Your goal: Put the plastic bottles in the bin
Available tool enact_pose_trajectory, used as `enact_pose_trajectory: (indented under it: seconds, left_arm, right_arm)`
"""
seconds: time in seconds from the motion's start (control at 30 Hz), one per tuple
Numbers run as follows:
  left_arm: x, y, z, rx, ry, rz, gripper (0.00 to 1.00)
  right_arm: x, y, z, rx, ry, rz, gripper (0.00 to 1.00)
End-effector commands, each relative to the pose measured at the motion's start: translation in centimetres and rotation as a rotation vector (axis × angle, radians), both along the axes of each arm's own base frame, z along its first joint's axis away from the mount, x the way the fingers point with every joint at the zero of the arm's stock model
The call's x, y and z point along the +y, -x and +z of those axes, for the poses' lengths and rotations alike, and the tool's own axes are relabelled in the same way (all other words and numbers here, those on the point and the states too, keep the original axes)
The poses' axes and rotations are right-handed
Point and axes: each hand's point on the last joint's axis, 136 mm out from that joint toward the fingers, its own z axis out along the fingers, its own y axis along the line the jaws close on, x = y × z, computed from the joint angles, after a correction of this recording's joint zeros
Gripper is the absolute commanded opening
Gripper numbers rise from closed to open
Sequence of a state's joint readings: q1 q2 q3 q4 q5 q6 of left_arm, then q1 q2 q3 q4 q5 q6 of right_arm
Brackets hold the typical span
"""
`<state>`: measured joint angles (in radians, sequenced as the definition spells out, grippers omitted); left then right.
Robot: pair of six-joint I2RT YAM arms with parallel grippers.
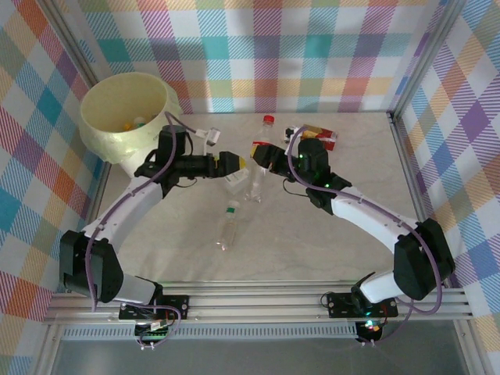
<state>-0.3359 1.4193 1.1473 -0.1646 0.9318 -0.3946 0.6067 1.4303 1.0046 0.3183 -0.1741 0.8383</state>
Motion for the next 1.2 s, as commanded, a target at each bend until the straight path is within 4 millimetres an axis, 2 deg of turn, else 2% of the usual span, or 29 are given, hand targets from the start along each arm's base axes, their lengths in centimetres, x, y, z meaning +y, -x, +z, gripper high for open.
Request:
enact_pose_trajectory:
  seconds: [0.0,0.13,0.33,0.43,0.57,0.67,0.73,0.9,1.17]
  left_arm:
    - [-2.5,2.3,3.2,-0.131,0.070,-0.155,1.00]
    - [-3.1,2.7,3.5,-0.158,0.083,-0.178,1.00]
    - [-3.9,2.9,3.9,-0.161,0.121,-0.200,0.96]
    - [-4.3,2.9,4.0,-0.156,0.130,-0.205,0.89]
    - [-4.5,2.5,3.1,-0.125,0.114,-0.194,0.67]
    - [-4.3,2.0,2.3,-0.109,0.088,-0.160,0.58]
    - [-4.1,1.5,1.6,-0.102,0.056,-0.121,0.54]
    - [-3.3,0.0,0.4,-0.105,-0.030,-0.022,0.50]
    - [-1.7,-2.0,-0.4,-0.142,-0.134,0.119,0.47]
  right_arm:
    - [1.3,0.2,4.9,-0.071,-0.160,0.051,0.34]
    - [2.0,0.3,6.7,-0.083,-0.238,0.077,0.33]
    - [3.3,0.6,8.1,-0.104,-0.289,0.109,0.33]
    - [4.1,0.7,8.0,-0.105,-0.289,0.127,0.33]
    - [4.4,0.6,7.3,-0.077,-0.298,0.129,0.33]
    - [4.3,0.8,6.8,-0.063,-0.286,0.132,0.35]
    - [4.3,0.9,6.3,-0.046,-0.257,0.134,0.39]
    - [3.5,1.2,5.0,-0.007,-0.167,0.110,0.65]
    - [2.6,2.2,4.1,-0.002,-0.086,0.119,0.80]
